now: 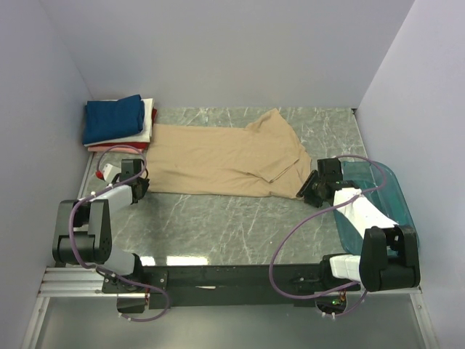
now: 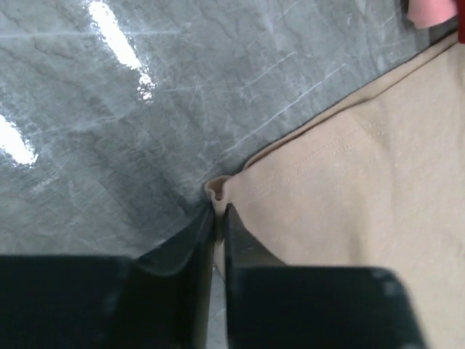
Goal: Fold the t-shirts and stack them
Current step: Fold the tshirt
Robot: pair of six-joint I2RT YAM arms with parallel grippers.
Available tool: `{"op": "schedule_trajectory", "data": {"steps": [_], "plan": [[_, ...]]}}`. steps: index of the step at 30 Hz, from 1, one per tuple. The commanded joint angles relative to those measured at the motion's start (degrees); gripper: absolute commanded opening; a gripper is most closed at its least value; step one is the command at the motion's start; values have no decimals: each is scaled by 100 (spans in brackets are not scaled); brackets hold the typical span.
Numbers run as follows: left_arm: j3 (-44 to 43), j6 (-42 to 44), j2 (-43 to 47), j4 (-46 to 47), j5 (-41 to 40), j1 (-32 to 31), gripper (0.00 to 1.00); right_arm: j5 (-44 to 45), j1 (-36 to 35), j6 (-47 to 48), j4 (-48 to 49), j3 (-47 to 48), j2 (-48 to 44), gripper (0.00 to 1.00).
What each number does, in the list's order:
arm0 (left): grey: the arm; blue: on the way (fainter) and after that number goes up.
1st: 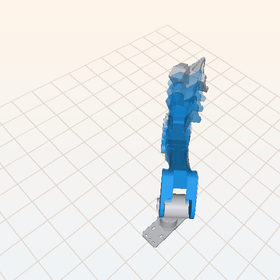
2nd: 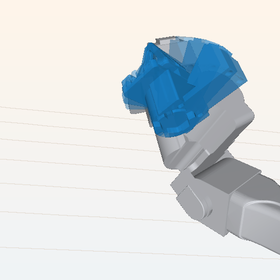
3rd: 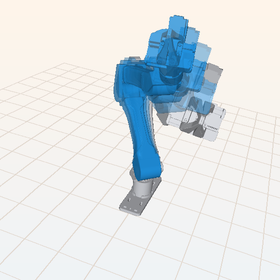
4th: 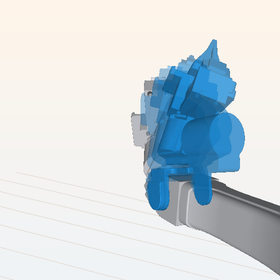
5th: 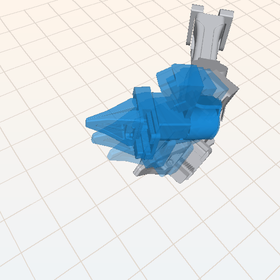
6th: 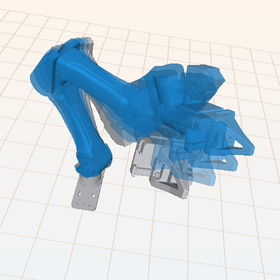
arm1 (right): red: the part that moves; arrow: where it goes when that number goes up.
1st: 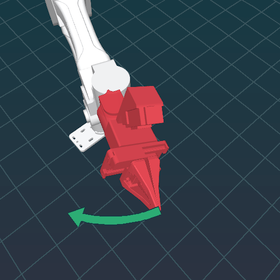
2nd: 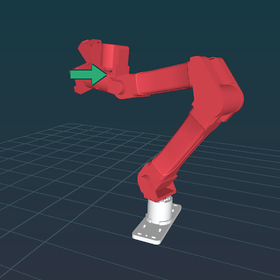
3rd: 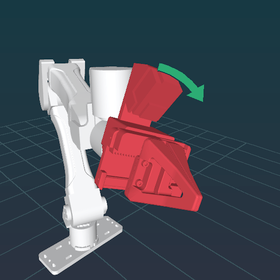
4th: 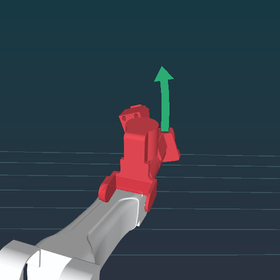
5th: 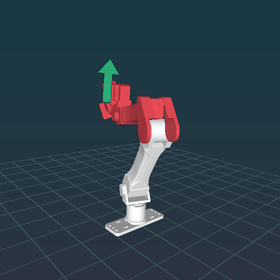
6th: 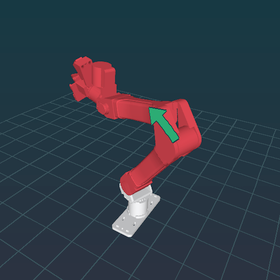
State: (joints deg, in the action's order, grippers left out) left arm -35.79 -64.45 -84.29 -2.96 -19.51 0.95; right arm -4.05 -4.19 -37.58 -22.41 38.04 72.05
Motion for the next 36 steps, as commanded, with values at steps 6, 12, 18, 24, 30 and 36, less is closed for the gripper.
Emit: {"op": "schedule_trajectory", "data": {"steps": [6,12,18,24,30,36], "plan": [[-174,55,-44,-337,-308,133,1,326,14,67,-62,28,89,47],[-104,143,71,-319,-352,291,1,344,14,93,123,142,458,47],[-95,204,71,-293,-273,362,1,335,5,84,281,239,810,47],[-86,213,44,-275,-238,371,1,397,-3,41,387,291,969,43],[-60,274,158,-415,-273,379,1,564,5,84,115,502,969,0],[204,248,571,-644,-361,388,1,608,14,102,-474,380,109,0]]}}
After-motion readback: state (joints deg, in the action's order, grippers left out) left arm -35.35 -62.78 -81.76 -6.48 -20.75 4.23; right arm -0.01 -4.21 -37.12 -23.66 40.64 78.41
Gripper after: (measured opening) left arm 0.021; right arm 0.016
